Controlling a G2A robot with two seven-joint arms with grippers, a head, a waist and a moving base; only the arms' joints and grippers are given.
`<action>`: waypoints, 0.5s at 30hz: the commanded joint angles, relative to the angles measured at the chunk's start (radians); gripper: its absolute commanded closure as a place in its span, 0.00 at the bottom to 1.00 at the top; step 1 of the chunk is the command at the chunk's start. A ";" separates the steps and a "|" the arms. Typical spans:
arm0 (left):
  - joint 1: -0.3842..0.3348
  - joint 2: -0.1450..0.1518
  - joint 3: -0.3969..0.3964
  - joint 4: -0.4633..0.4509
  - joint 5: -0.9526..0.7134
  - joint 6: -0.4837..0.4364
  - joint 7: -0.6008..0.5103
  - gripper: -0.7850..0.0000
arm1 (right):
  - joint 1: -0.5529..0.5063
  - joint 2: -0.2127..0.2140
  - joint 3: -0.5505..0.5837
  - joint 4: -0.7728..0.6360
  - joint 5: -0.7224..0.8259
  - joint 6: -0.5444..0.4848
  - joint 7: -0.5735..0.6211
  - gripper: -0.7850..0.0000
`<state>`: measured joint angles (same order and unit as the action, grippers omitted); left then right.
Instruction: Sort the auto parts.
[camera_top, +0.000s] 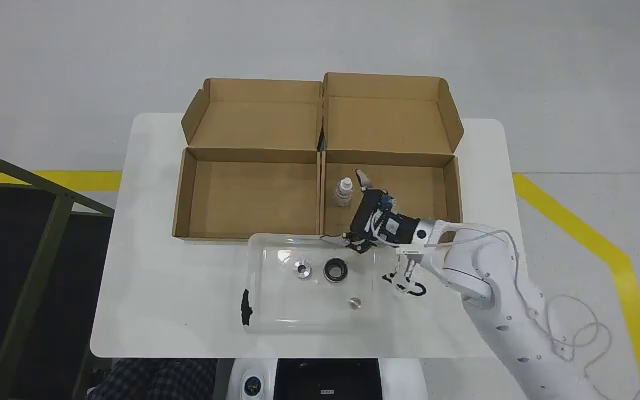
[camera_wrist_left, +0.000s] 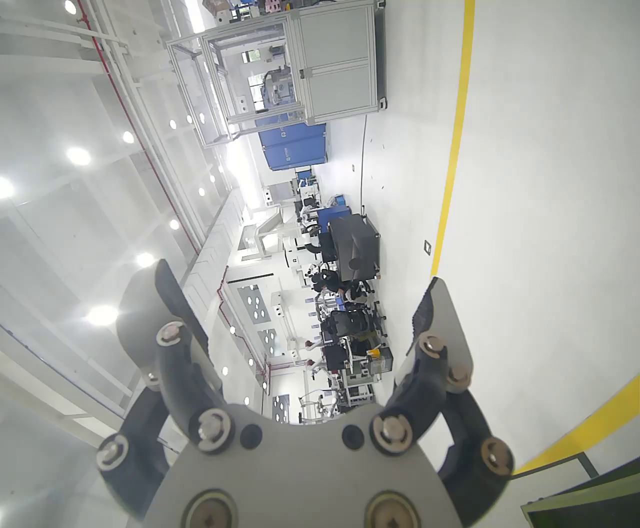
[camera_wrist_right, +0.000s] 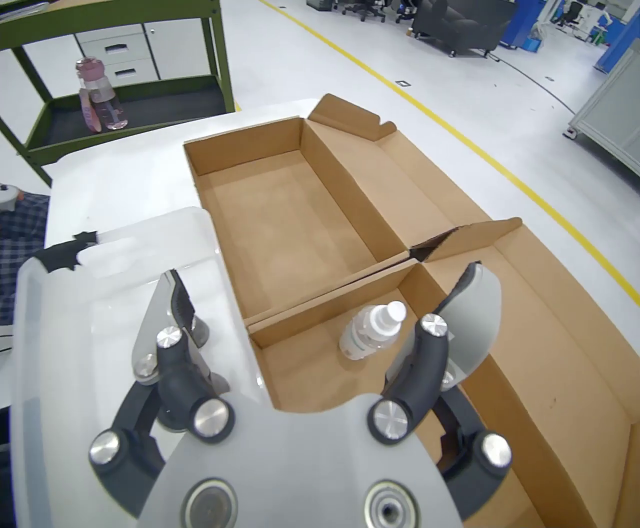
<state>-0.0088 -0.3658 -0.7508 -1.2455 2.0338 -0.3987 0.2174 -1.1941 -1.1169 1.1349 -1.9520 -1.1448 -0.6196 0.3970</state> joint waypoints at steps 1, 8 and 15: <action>0.000 0.000 0.000 0.000 0.000 0.000 0.000 0.00 | -0.033 0.005 0.012 -0.033 0.005 -0.014 0.020 0.00; 0.000 0.000 0.000 0.000 0.000 0.000 0.000 0.00 | -0.141 0.025 0.045 -0.139 0.002 -0.067 0.119 0.00; 0.000 0.000 0.000 0.000 0.000 0.000 0.000 0.00 | -0.204 0.042 0.074 -0.210 0.000 -0.097 0.241 0.00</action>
<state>-0.0088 -0.3658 -0.7508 -1.2455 2.0338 -0.3987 0.2174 -1.3922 -1.0766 1.2050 -2.1562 -1.1435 -0.7141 0.6223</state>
